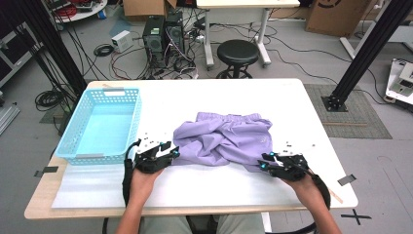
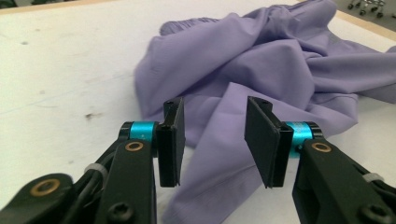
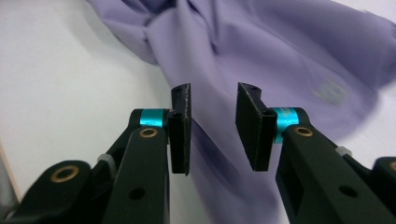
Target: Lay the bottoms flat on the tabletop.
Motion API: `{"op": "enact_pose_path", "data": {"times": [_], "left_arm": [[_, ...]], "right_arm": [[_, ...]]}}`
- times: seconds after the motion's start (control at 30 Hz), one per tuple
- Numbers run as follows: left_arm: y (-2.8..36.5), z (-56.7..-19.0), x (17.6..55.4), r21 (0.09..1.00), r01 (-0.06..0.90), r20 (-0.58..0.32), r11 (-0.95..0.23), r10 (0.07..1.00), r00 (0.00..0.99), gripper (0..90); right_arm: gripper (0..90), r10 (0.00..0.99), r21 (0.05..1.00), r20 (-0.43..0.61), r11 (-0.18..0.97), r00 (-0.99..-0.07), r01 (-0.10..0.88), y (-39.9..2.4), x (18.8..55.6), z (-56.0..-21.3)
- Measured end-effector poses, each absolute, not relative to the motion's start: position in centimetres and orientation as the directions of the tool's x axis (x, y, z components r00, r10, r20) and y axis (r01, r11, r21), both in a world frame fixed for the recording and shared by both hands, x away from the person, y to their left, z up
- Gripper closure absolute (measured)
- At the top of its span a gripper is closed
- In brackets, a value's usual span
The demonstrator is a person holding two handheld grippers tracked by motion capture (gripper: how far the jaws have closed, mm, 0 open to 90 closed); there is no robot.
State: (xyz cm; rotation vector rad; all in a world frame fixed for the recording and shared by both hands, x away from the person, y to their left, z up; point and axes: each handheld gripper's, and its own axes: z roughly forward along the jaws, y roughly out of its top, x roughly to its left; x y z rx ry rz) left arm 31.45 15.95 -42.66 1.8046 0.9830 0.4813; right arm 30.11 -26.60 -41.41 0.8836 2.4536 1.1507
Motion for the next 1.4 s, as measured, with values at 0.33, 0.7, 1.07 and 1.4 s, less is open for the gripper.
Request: {"op": "enact_pose_path", "data": {"times": [0.33,0.7,1.07,1.4], "left_arm": [[14.8,-43.0,31.7,0.889,0.409,-0.098,-0.206,0.787,0.61,57.1],[14.8,-43.2,31.7,0.894,0.405,-0.103,-0.195,0.788,0.607,57.1],[15.0,-43.2,31.7,0.896,0.402,-0.105,-0.187,0.791,0.602,55.6],[14.4,-43.3,31.7,0.894,0.402,-0.1,-0.198,0.786,0.61,55.6]], "right_arm": [[79.7,0.614,0.688,-0.118,0.617,-0.78,0.382,-21.0,34.0,-42.6],[62.0,0.584,0.694,-0.025,0.594,-0.811,0.406,-19.7,35.2,-42.4],[90.0,0.578,0.694,-0.069,0.613,-0.813,0.377,-19.6,35.5,-42.5],[90.0,0.74,0.709,-0.175,0.553,-0.65,0.438,-21.3,37.9,-42.0]]}}
